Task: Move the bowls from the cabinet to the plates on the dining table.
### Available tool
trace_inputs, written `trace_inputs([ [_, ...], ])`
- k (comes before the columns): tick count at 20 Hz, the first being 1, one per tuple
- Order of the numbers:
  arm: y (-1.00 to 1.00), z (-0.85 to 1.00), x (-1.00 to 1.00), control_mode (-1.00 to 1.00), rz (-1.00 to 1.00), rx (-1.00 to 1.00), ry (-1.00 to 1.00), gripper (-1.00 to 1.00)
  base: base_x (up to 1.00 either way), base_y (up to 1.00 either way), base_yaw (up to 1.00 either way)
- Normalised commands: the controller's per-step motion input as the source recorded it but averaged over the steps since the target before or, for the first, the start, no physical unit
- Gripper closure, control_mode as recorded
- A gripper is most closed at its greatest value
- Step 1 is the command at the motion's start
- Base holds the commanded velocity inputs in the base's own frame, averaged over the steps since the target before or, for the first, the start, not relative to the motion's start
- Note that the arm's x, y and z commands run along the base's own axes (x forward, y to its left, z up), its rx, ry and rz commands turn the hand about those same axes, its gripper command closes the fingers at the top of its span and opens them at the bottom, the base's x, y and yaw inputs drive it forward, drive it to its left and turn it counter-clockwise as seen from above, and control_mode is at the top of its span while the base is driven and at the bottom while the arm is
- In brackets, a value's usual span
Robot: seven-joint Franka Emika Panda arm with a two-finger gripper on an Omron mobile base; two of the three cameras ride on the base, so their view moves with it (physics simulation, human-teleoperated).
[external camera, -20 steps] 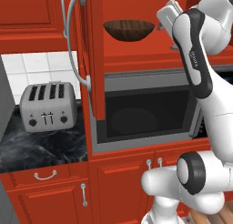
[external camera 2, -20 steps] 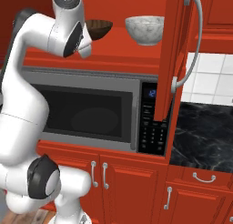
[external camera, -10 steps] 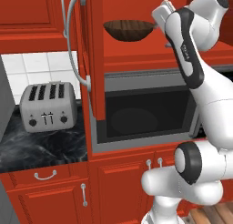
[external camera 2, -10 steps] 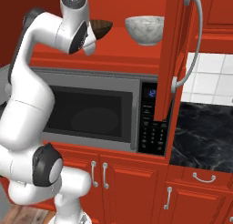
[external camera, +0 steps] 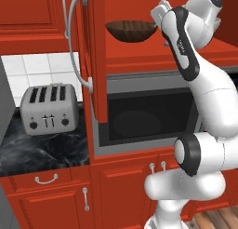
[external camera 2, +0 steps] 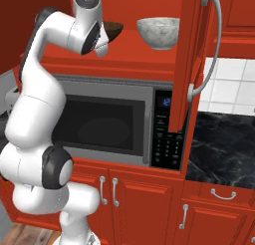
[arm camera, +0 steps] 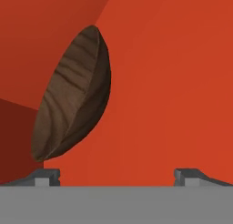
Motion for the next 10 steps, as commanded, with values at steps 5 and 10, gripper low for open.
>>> trace_inputs([
  [5,0.0,0.0,0.45,-1.0,0.0,0.0,0.03,-1.0,0.0,0.0,0.0],
  [10,0.0,0.0,0.44,-1.0,0.0,0.0,0.04,-1.0,0.0,0.0,0.0],
])
